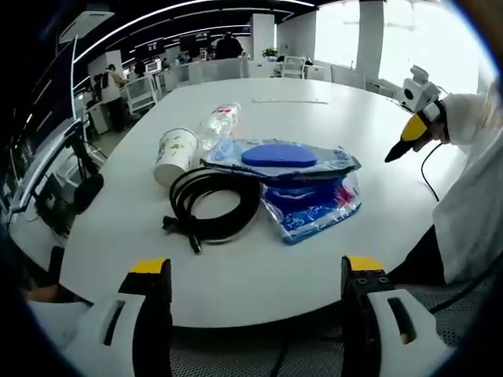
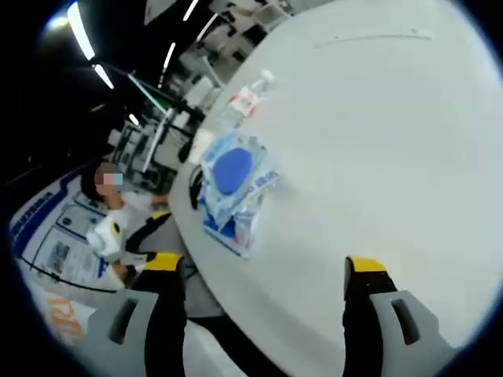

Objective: Arrange the tabletop items into an orderly group along one side of the table until the central work area is clear of visible clutter.

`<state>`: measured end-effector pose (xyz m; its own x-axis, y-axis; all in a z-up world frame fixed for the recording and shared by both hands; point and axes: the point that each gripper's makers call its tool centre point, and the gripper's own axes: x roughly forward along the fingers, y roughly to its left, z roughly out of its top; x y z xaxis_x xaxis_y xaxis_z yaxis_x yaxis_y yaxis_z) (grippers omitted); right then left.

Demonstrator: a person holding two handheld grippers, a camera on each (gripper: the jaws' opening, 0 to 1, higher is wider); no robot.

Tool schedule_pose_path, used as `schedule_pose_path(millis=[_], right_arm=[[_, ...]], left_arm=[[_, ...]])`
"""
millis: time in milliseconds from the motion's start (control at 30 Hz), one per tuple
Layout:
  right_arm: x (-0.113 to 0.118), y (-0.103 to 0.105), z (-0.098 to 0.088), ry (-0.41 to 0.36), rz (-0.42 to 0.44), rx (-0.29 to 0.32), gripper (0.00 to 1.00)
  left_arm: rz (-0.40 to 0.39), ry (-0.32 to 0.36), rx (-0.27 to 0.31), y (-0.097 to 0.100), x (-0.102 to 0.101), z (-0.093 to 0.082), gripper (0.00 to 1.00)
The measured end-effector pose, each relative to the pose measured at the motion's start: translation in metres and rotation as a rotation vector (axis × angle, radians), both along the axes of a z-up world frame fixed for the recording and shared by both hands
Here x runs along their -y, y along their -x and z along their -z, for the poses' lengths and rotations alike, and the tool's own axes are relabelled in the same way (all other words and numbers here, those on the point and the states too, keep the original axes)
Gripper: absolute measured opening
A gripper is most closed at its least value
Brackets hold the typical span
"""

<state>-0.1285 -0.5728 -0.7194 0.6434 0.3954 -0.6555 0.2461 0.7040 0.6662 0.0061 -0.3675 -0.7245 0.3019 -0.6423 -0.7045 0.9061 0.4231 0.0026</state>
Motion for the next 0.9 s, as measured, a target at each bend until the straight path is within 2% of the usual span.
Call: schedule_pose_path(millis=[900], right_arm=[[-0.001, 0.0033, 0.0048, -0.038, 0.018, -0.016, 0.8]], left_arm=[[0.004, -0.01, 0.001, 0.0021, 0.0001, 0.0003, 0.91]])
